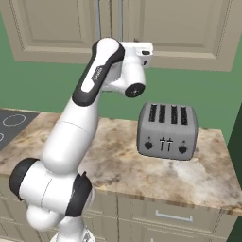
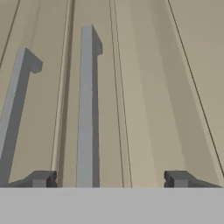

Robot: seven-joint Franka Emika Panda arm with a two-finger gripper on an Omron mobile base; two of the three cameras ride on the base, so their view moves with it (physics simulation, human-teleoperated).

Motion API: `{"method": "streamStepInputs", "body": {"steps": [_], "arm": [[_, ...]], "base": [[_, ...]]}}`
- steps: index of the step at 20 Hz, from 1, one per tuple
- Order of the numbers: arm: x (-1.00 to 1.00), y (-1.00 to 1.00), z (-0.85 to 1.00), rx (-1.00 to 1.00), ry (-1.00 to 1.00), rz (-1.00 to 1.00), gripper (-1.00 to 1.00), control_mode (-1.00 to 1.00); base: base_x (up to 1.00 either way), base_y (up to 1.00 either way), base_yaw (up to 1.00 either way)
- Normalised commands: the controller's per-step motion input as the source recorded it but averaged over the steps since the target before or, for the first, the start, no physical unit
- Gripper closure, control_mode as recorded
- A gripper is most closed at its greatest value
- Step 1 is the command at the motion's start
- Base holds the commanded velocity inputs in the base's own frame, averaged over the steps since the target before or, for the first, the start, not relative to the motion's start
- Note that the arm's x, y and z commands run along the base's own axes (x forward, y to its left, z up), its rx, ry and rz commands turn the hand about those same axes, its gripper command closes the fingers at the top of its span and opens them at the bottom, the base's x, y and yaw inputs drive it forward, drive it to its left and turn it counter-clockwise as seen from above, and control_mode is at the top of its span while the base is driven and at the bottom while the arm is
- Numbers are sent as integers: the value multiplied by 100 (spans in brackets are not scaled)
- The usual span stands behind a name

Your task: Get the candle and the wine from the cabinet and move them to the dining counter.

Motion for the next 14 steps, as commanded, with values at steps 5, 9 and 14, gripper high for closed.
{"method": "streamStepInputs", "body": {"steps": [5,9,14], "arm": [[21,14,1,0,0,0,-100,-100],[0,32,3,-3,0,2,-100,-100],[0,37,5,-3,0,1,-100,-100]], "base": [[0,0,0],[0,0,0],[0,0,0]]}}
